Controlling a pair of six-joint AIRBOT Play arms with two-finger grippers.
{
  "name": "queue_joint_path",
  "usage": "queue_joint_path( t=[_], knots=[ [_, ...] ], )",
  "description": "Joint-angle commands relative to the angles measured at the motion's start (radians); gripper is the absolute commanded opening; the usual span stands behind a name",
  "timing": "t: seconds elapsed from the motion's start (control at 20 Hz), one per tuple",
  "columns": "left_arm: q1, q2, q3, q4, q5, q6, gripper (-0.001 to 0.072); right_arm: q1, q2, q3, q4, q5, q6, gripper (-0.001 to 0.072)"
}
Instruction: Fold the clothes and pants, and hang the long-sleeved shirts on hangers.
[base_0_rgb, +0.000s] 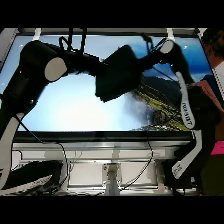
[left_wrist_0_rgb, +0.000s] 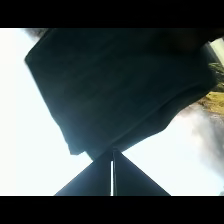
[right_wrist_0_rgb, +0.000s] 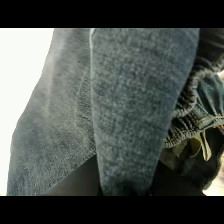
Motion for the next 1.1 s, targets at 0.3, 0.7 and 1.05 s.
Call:
queue_joint_path(
  t=[0.3, 0.7, 1.05],
  knots=[
    [0.000, 0.004, 0.000, 0.011, 0.000, 0.002, 0.0019, -0.424, 0.221, 0.001, -0.266, 0.098, 0.139, 0.0030],
    [0.000, 0.004, 0.000, 0.025, 0.000, 0.008, 0.0019, -0.745, 0.340, 0.001, -0.337, 0.301, 0.155, 0.0030],
    [0.000, 0.004, 0.000, 0.025, -0.002, 0.008, 0.0019, -0.849, 0.337, -0.002, -0.472, 0.492, 0.233, 0.0697]
  ],
)
